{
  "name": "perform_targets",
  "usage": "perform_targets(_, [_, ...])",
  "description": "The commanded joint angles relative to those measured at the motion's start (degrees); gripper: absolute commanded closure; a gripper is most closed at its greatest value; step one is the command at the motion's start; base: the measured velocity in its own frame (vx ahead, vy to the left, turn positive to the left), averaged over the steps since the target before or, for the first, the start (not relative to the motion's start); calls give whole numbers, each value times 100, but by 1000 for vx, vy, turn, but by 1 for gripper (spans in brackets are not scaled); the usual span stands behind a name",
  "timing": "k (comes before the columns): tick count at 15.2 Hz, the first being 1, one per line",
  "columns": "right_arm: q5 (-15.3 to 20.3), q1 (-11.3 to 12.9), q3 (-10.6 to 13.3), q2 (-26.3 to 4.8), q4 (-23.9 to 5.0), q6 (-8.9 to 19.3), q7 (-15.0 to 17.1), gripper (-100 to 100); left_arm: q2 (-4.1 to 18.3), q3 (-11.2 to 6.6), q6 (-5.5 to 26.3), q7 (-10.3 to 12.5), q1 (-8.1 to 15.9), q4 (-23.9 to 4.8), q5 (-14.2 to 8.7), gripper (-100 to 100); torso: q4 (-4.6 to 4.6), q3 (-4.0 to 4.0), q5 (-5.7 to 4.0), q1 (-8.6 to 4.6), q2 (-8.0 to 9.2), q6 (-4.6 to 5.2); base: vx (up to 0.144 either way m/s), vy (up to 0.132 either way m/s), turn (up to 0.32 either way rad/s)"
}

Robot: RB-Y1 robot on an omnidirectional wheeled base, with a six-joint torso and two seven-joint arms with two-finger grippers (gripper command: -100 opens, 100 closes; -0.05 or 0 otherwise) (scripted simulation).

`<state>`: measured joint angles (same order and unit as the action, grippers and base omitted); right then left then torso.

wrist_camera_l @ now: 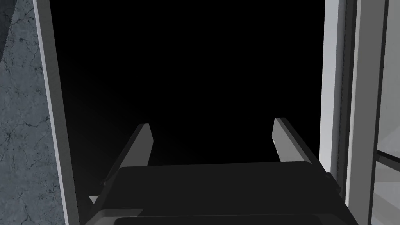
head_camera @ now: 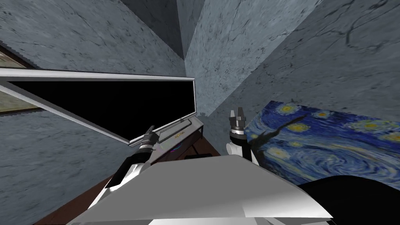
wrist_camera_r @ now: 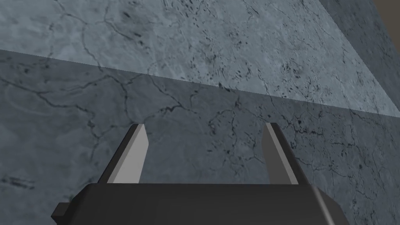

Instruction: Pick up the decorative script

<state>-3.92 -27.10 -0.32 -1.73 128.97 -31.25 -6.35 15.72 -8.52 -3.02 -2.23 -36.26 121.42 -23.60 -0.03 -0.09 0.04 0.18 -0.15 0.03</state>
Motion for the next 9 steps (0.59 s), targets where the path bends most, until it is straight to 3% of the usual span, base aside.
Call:
perform_targets(1, [0,0,0,0,0,0,0,0,36,-41,167,41,-1,-55,-79,-100,0,0,0,0,0,0,12,33,-57])
perform_targets(4, [0,0,0,0,0,0,0,0,114,-139,610,169,-136,-360,-439,-100,-1,-1,-1,-5,-2,0,21,21,-299])
perform_targets(5, [0,1,0,0,0,0,0,0,114,-139,677,169,-136,-360,-439,-100,-1,-2,-1,-5,-3,2,24,26,-292])
perform_targets(6, [0,0,0,0,0,0,0,0,148,-190,851,231,-206,-526,-622,-100,-1,-2,-1,-4,-4,0,39,21,-347])
perform_targets(8, [0,0,0,0,0,0,0,0,148,-190,933,231,-206,-526,-622,-100,-2,-6,-1,-3,-10,0,33,27,-198])
perform_targets(9, [0,-1,-1,0,0,0,0,0,178,-243,1142,291,-276,-701,-805,-100,-2,-6,-1,-5,-10,-3,35,15,-266])
